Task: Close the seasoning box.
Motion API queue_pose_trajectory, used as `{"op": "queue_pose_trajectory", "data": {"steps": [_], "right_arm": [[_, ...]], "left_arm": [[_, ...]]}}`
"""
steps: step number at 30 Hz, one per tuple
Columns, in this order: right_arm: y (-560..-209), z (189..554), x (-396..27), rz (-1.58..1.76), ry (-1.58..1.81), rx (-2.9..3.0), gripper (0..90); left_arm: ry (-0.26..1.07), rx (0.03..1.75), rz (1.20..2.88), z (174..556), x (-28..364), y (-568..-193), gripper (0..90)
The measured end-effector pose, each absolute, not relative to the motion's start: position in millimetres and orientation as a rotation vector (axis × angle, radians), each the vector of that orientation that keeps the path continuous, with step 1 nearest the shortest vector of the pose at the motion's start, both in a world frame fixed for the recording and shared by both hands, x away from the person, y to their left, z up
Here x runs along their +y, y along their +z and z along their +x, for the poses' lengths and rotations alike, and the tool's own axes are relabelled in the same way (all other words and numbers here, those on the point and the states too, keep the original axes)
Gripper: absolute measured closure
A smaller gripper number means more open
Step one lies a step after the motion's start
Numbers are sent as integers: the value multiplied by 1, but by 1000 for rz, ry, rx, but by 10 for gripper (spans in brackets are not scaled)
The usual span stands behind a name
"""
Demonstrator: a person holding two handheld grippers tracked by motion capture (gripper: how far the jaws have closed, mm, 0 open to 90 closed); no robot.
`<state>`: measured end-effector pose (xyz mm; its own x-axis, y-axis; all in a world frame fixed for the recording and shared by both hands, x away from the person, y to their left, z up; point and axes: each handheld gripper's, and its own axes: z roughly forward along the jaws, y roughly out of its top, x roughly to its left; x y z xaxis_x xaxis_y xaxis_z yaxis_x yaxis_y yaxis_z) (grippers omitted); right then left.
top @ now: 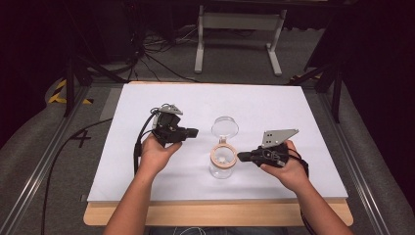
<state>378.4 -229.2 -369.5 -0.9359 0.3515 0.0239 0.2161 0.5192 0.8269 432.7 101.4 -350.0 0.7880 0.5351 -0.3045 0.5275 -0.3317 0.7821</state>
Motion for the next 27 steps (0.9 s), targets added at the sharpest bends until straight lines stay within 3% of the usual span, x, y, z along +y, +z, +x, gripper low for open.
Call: {"op": "queue_pose_trajectory", "data": {"steps": [14, 27], "right_arm": [[-364, 386, -218, 607, 1505, 2517, 897], [-366, 382, -223, 621, 1487, 2513, 897]], "left_arm": [[124, 756, 1917, 438, 78, -353, 895], [96, 704, 1919, 439, 68, -356, 881]]}}
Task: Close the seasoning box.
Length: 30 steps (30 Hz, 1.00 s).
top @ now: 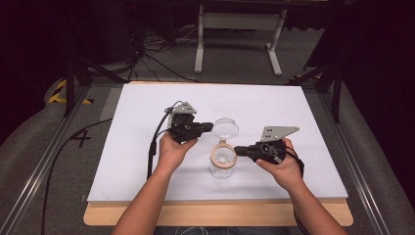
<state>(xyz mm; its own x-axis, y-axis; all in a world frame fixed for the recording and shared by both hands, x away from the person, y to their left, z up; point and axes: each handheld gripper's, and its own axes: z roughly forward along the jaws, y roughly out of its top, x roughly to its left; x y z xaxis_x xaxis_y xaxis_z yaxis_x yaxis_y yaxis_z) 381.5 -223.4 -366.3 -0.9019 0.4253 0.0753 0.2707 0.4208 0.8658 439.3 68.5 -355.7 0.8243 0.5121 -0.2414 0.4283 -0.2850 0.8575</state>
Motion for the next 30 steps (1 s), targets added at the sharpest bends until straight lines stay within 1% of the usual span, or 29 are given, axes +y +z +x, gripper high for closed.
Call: {"op": "queue_pose_trajectory", "data": {"steps": [3, 6, 13, 21, 30], "right_arm": [[-366, 381, -223, 623, 1493, 2513, 897], [-366, 382, -222, 626, 1501, 2514, 897], [-365, 382, -220, 609, 1518, 2518, 897], [-365, 381, -219, 596, 1505, 2543, 898], [-362, 375, -220, 560, 1458, 2607, 898]], "left_arm": [[100, 699, 1945, 437, 70, -353, 879], [95, 687, 1936, 434, 68, -353, 876], [97, 665, 2017, 428, 64, -354, 862], [101, 664, 2017, 425, 67, -351, 846], [88, 671, 2031, 422, 81, -344, 802]]}}
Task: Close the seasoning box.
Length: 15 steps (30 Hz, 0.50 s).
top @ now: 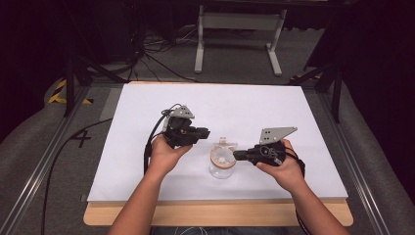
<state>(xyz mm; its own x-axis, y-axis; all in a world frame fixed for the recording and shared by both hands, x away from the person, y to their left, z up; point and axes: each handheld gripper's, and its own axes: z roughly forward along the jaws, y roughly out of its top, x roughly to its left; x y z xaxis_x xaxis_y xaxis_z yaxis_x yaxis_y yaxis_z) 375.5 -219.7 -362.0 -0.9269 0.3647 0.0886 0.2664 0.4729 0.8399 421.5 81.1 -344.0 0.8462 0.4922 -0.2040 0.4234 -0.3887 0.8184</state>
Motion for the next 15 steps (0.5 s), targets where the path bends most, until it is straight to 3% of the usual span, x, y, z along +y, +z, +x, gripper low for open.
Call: {"op": "queue_pose_trajectory", "data": {"steps": [15], "right_arm": [[-361, 373, -213, 504, 1323, 2733, 899]], "left_arm": [[66, 704, 2109, 416, 101, -343, 780]]}}
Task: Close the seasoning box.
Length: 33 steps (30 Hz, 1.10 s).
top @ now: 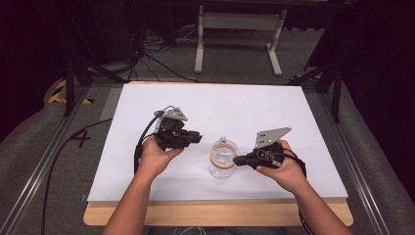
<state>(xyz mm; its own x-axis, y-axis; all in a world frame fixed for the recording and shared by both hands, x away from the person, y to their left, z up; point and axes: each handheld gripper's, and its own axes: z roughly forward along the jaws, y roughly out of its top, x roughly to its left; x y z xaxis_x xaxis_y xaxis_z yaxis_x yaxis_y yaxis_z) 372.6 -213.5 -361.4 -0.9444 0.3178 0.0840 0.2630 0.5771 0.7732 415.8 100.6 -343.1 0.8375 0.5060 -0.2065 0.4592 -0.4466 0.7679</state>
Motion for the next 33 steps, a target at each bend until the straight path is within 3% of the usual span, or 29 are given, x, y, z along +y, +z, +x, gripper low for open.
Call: {"op": "queue_pose_trajectory", "data": {"steps": [18, 24, 25, 27, 33], "right_arm": [[-360, 374, -211, 460, 1137, 2899, 899], [-344, 377, -220, 472, 1268, 2771, 896], [-340, 378, -224, 480, 1306, 2729, 889], [-333, 381, -231, 516, 1382, 2649, 786], [-320, 388, -255, 594, 1428, 2510, 680]], "left_arm": [[76, 756, 2127, 409, 120, -346, 763], [117, 796, 2092, 401, 130, -343, 719], [119, 804, 2083, 400, 132, -342, 709], [131, 822, 2070, 399, 136, -341, 687], [157, 857, 2048, 397, 147, -342, 653]]}}
